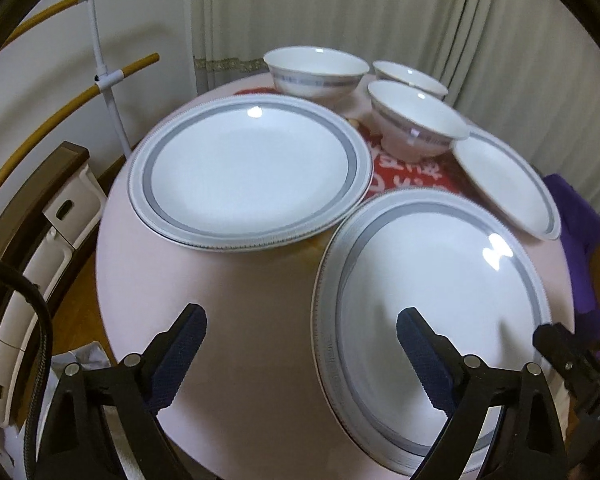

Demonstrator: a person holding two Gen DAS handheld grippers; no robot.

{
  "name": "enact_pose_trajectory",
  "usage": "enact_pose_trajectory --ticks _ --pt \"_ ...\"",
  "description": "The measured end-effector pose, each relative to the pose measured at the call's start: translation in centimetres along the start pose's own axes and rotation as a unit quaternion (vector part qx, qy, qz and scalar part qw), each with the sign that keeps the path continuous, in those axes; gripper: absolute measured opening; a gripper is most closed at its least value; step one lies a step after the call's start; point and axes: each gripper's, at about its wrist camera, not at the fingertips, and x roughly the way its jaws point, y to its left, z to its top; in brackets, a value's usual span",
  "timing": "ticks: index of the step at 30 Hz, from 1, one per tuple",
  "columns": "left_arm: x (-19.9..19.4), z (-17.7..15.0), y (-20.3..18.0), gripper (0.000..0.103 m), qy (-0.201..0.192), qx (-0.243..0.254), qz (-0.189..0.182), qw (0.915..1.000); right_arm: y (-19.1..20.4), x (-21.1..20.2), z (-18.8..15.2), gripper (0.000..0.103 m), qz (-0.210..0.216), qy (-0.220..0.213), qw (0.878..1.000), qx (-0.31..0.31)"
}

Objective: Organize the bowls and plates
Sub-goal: 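Move both grippers toward the rim of the nearest grey-rimmed plate, then close both grippers on the rim of the grey-rimmed plate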

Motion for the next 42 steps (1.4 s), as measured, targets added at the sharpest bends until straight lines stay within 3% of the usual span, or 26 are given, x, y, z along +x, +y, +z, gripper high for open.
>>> enact_pose_trajectory --ticks 7,16,22,27,33,38,42 --pt "2.9 0.1 -0.2 0.095 -0.01 0.022 -0.011 0.9996 0.6 0.8 0.1 0.075 -0.002 -0.001 1.0 0.015" --pt "3.6 -0.7 1.2 0.096 -0.009 0.022 -0.029 0.9993 0.2 1.1 0.4 0.071 -0.003 -0.01 0.999 0.038" --pt "3.6 -1.0 1.9 0.096 -0.014 0.014 -0.035 0.9992 -0.1 1.1 0.5 0.062 0.0 -0.015 0.999 0.046" --pt "4.2 -1.3 1.0 0.102 0.015 0.048 -0.02 0.9985 -0.2 1.2 0.3 0.057 -0.003 -0.017 0.999 0.047" --pt "4.6 -0.8 0.9 0.102 0.027 0.035 -0.014 0.9989 -0.2 1.2 0.1 0.048 0.001 -0.015 0.999 0.05" --pt "4.2 -0.5 1.9 0.1 0.025 0.001 -0.046 0.9986 -0.1 1.0 -0.2 0.047 0.004 -0.014 0.999 0.052" --pt "4.1 -0.5 2.3 0.098 0.026 0.009 -0.07 0.9972 0.0 1.0 -0.2 0.042 0.008 -0.013 0.998 0.055"
